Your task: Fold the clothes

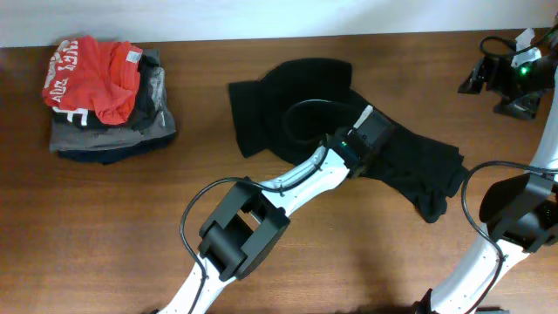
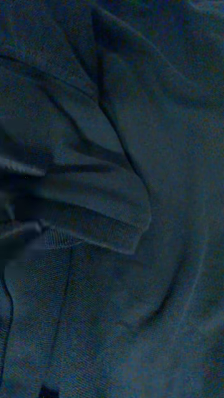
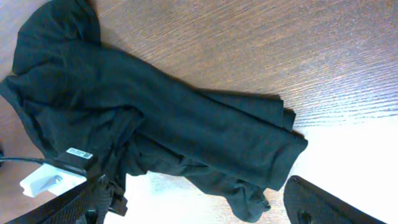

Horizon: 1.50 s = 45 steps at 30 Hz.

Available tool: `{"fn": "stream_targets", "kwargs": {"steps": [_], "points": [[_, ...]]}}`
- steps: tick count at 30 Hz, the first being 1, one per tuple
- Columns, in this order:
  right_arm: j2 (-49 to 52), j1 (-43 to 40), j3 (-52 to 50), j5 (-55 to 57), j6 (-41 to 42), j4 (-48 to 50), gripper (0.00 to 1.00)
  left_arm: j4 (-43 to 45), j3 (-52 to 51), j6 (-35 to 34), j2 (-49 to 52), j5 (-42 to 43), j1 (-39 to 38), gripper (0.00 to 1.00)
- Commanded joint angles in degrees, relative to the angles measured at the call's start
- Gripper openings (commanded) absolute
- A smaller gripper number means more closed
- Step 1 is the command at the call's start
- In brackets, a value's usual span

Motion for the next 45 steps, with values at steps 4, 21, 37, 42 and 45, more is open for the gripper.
{"fn": "stream_targets", "kwargs": {"steps": [4,21,37,42,45], "points": [[-1.07,0.11,0.31,0.52,-0.59,-0.42,0.93,-0.87,0.66,2.32,0.52,-2.43,0.09,0.01],[-1.07,2.80,0.31,0.48,-0.83,-2.78,0.93,-26.84,10.99,3.52,-20.09,-15.58,18.38,0.01],[-1.07,19.63,-3.30,-0.11,-2.51,-4.52,0.88,-30.01,10.97,4.00,-24.30,-12.81,33.11,0.01],[-1.07,26.82,-7.39,3.91,-2.75,-4.48,0.83,-28.65,10.97,5.01,-24.30,-12.79,34.62,0.01],[-1.09,31.56,-10.82,6.69,-3.78,-3.85,0.79,-28.30,10.97,4.98,-24.30,-11.15,36.39,0.01]]}}
